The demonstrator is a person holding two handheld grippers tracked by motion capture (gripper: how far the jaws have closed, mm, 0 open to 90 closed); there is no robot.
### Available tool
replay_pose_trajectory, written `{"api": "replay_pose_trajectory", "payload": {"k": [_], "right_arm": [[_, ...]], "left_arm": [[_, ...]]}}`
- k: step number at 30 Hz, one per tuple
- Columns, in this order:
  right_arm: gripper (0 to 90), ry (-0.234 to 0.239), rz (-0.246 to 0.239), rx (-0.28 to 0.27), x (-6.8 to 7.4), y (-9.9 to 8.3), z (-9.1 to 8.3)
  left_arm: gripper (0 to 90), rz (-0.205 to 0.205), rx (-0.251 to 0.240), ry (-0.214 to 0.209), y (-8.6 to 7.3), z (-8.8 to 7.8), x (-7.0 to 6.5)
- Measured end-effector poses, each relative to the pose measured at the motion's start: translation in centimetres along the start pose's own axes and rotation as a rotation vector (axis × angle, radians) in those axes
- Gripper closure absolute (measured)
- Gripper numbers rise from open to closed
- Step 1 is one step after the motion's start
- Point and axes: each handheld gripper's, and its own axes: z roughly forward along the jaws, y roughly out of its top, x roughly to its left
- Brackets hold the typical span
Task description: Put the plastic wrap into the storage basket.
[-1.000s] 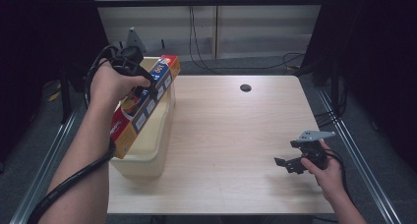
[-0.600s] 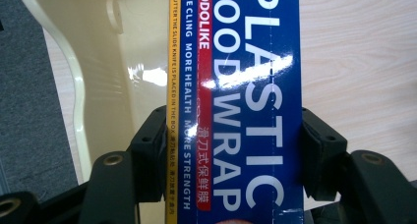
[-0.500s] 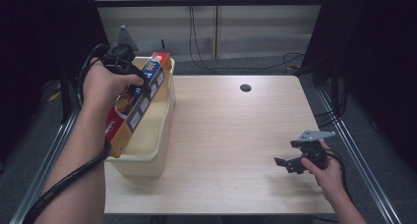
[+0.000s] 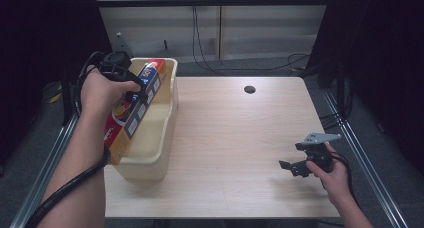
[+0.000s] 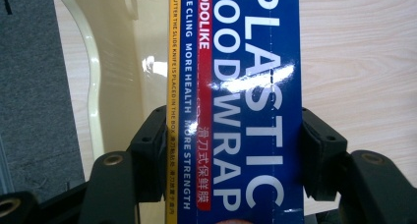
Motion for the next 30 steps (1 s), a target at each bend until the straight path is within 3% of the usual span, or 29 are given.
{"api": "replay_pose_trajectory", "payload": {"k": [30], "right_arm": [[3.0,-0.005,0.0,-0.004,0.0,0.0,0.0]], "left_arm": [[40.6,-0.022,0.036,0.009,-0.3,2.8,0.0]]}}
